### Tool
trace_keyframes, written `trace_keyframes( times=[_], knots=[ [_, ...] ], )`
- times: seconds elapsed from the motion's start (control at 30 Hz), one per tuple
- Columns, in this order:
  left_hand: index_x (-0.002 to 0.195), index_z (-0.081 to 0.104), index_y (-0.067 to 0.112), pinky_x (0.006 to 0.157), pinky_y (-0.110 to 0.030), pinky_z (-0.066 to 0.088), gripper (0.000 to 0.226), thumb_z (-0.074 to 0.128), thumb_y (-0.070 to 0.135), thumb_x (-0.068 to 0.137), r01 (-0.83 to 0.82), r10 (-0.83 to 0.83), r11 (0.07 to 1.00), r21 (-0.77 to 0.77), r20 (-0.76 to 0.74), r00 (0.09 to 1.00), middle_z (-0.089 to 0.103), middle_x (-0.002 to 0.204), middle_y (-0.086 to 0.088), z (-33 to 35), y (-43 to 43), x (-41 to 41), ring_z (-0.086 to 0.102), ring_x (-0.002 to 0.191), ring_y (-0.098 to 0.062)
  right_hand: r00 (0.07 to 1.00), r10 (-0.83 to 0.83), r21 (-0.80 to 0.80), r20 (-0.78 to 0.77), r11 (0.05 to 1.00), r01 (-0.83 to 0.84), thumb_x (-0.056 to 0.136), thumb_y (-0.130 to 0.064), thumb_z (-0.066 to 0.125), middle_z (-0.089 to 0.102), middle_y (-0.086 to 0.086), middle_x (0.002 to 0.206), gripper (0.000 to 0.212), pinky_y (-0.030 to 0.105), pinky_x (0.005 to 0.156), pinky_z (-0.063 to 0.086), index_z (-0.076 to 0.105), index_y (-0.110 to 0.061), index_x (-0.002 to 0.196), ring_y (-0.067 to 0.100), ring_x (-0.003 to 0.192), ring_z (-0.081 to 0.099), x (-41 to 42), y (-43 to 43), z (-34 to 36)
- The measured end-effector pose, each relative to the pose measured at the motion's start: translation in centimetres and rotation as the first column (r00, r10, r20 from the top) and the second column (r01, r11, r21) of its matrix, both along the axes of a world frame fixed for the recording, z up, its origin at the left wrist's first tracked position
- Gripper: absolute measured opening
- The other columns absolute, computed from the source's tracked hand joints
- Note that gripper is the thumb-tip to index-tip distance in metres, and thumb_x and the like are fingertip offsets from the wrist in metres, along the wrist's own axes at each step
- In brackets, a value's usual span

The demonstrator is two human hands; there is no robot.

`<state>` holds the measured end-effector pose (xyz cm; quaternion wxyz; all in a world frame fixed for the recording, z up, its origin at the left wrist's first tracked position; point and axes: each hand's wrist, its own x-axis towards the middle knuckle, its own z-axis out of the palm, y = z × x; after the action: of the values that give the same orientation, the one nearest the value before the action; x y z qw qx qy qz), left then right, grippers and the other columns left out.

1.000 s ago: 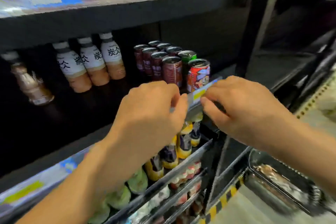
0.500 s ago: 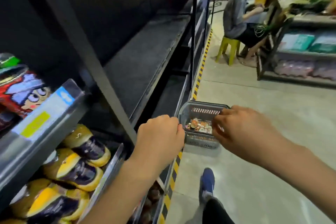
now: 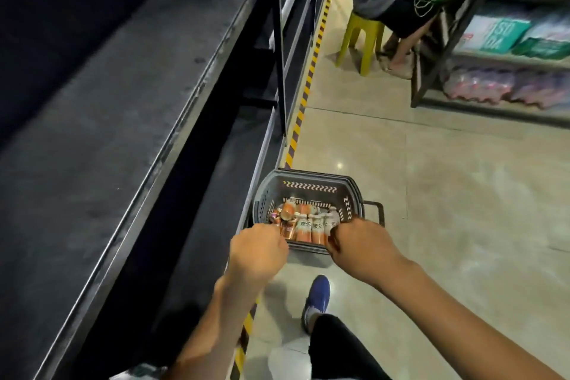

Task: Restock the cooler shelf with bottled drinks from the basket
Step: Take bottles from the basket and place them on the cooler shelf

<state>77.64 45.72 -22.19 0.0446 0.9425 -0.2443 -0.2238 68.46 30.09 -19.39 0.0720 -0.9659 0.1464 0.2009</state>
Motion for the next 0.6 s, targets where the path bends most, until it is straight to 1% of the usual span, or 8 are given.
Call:
trace_keyframes(
  times=[0.07, 0.13, 0.2, 0.27, 0.33, 0.47, 0.53, 0.6],
  knots=[
    [0.079, 0.058, 0.015, 0.066, -0.03, 0.04, 0.028, 0.039, 0.028, 0.095, -0.033, 0.033, 0.998, -0.045, -0.007, 0.999, 0.065, 0.087, -0.008, -1.7, -2.5, 2.8, 0.064, 0.084, -0.03, 0.998, -0.025, 0.039, -0.059, 0.999, 0.027, 0.097, -0.04, 0.045, 0.071, 0.009, 0.105, 0.034, 0.036, 0.08, 0.054, 0.069, -0.015, 0.102, 0.03, 0.098, 0.067, 2.3, -2.7, -2.0],
    [0.081, 0.061, 0.014, 0.064, -0.029, 0.039, 0.03, 0.039, 0.028, 0.096, -0.063, 0.061, 0.997, -0.046, -0.041, 0.997, 0.063, 0.084, -0.006, -3.6, -4.4, 5.3, 0.059, 0.077, -0.025, 0.993, -0.042, 0.07, -0.108, 0.996, 0.049, 0.097, -0.039, 0.045, 0.07, 0.009, 0.109, 0.034, 0.036, 0.081, 0.053, 0.068, -0.016, 0.108, 0.03, 0.1, 0.067, 4.3, -4.7, -4.0],
    [0.091, 0.065, 0.017, 0.068, -0.031, 0.049, 0.027, 0.044, 0.033, 0.097, -0.058, 0.057, 0.998, -0.002, -0.117, 0.991, 0.066, 0.092, -0.002, -6.0, -6.0, 7.7, 0.06, 0.079, -0.022, 0.986, -0.069, 0.107, -0.152, 0.991, 0.086, 0.097, -0.039, 0.045, 0.069, 0.01, 0.114, 0.035, 0.036, 0.082, 0.052, 0.065, -0.015, 0.114, 0.031, 0.103, 0.066, 6.0, -6.4, -6.3],
    [0.096, 0.066, 0.019, 0.075, -0.035, 0.054, 0.027, 0.045, 0.035, 0.096, -0.041, 0.044, 0.999, 0.02, -0.157, 0.987, 0.069, 0.097, -0.003, -8.5, -7.3, 9.6, 0.065, 0.087, -0.025, 0.975, -0.106, 0.136, -0.195, 0.982, 0.134, 0.097, -0.039, 0.045, 0.064, 0.011, 0.123, 0.038, 0.037, 0.084, 0.051, 0.061, -0.015, 0.122, 0.031, 0.107, 0.064, 7.4, -7.7, -8.8],
    [0.09, 0.062, 0.016, 0.079, -0.037, 0.054, 0.026, 0.044, 0.034, 0.096, -0.028, 0.04, 0.998, 0.065, -0.188, 0.981, 0.068, 0.099, -0.005, -11.5, -8.4, 11.3, 0.064, 0.092, -0.03, 0.957, -0.151, 0.168, -0.25, 0.966, 0.196, 0.097, -0.038, 0.047, 0.061, 0.01, 0.128, 0.039, 0.037, 0.085, 0.05, 0.058, -0.016, 0.126, 0.032, 0.109, 0.063, 8.7, -8.9, -11.7],
    [0.077, 0.052, 0.017, 0.074, -0.036, 0.052, 0.026, 0.045, 0.034, 0.096, 0.012, 0.018, 0.994, 0.112, -0.261, 0.965, 0.065, 0.094, -0.007, -19.0, -10.9, 14.2, 0.063, 0.087, -0.029, 0.917, -0.242, 0.206, -0.318, 0.926, 0.316, 0.097, -0.039, 0.047, 0.068, 0.007, 0.116, 0.031, 0.033, 0.082, 0.05, 0.063, -0.02, 0.115, 0.029, 0.105, 0.065, 10.9, -11.4, -19.0],
    [0.075, 0.049, 0.018, 0.071, -0.035, 0.048, 0.026, 0.046, 0.034, 0.096, 0.02, 0.018, 0.992, 0.127, -0.292, 0.956, 0.065, 0.094, -0.008, -23.5, -12.1, 15.4, 0.062, 0.086, -0.029, 0.895, -0.276, 0.205, -0.352, 0.91, 0.361, 0.097, -0.04, 0.047, 0.07, 0.007, 0.114, 0.032, 0.034, 0.081, 0.05, 0.064, -0.019, 0.115, 0.03, 0.103, 0.066, 12.0, -12.5, -23.3],
    [0.077, 0.05, 0.02, 0.07, -0.034, 0.046, 0.024, 0.046, 0.033, 0.097, 0.028, 0.017, 0.99, 0.138, -0.318, 0.948, 0.066, 0.094, -0.008, -28.4, -13.3, 16.4, 0.06, 0.085, -0.027, 0.872, -0.314, 0.201, -0.376, 0.891, 0.407, 0.096, -0.04, 0.047, 0.07, 0.01, 0.113, 0.035, 0.036, 0.081, 0.051, 0.061, -0.017, 0.12, 0.033, 0.102, 0.066, 13.1, -13.6, -28.0]
  ],
)
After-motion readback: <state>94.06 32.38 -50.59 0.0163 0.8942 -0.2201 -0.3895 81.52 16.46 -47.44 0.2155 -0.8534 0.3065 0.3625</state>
